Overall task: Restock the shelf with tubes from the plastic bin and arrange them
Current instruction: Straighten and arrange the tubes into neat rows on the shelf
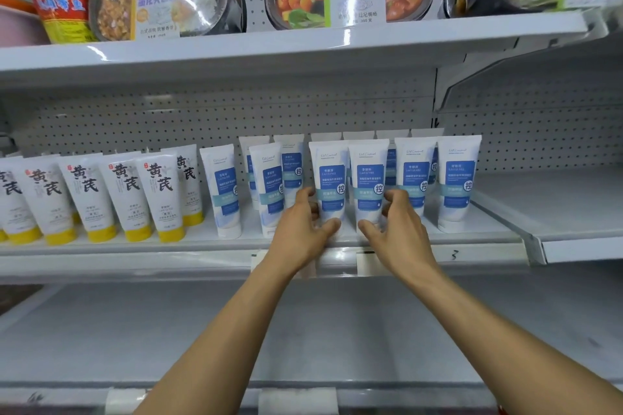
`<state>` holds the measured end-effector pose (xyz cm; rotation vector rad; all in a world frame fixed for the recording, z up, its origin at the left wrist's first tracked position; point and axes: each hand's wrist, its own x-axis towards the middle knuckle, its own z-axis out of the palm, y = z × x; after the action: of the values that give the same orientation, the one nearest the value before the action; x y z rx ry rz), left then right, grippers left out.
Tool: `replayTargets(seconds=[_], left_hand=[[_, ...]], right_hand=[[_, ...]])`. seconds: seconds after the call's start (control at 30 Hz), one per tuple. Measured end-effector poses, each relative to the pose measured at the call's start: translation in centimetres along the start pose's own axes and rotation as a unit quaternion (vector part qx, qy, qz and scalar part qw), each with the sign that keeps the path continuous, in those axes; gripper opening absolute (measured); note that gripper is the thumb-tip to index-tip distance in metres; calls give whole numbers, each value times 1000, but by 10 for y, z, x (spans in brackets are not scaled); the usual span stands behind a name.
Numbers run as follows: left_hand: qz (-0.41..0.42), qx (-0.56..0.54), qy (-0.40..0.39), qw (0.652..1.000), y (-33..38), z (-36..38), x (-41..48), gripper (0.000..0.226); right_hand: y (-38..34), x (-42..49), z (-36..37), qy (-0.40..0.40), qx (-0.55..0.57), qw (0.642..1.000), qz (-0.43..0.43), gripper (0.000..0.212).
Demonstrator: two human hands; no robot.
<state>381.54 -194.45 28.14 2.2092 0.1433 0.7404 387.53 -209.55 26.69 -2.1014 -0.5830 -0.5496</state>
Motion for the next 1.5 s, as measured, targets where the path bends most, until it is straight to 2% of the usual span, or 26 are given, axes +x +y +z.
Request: replayTargets(seconds=[0.1,0.2,0.3,0.37,0.43,0.53,0.63,0.7,0.77,1.03,1.17,1.5], left_hand=[[40,43,82,995,-3,-4,-24,60],[88,86,173,977,-19,-14,-41,42],[86,85,268,956,-40,-40,-42,40],[39,56,299,952,-54,-61,-35,49],[-4,50,281,958,-67,-78,-25,61],[-18,65,208,976,-81,-95,-9,71],[-12,73,147,986,-92,-103,5,62],[-3,85,114,990,-98,-108,14,57],[6,76,94,993,-103,-111,19,55],[-5,-70,27,997,-111,-113,31,55],[11,-78,9,997,-106,-113,28,54],[27,-60,21,998,-94,-102,23,48]], right_hand=[[2,-9,-3,40,10,998,-48,52],[-11,-18,-1,69,32,988,-133,42],[-40,-26,13,16,33,982,-183,35],[-61,-25,29,-46,14,982,-183,44],[-81,-20,47,-83,-3,985,-149,57],[-100,-3,74,-92,-36,991,-89,61],[-110,13,93,-92,-91,992,-3,57],[-114,15,102,-94,-103,990,25,49],[-115,12,109,-85,-114,990,27,44],[-113,1,108,-13,-155,987,46,46],[-108,2,108,-9,-143,988,61,51],[-101,0,100,-3,-131,991,33,45]])
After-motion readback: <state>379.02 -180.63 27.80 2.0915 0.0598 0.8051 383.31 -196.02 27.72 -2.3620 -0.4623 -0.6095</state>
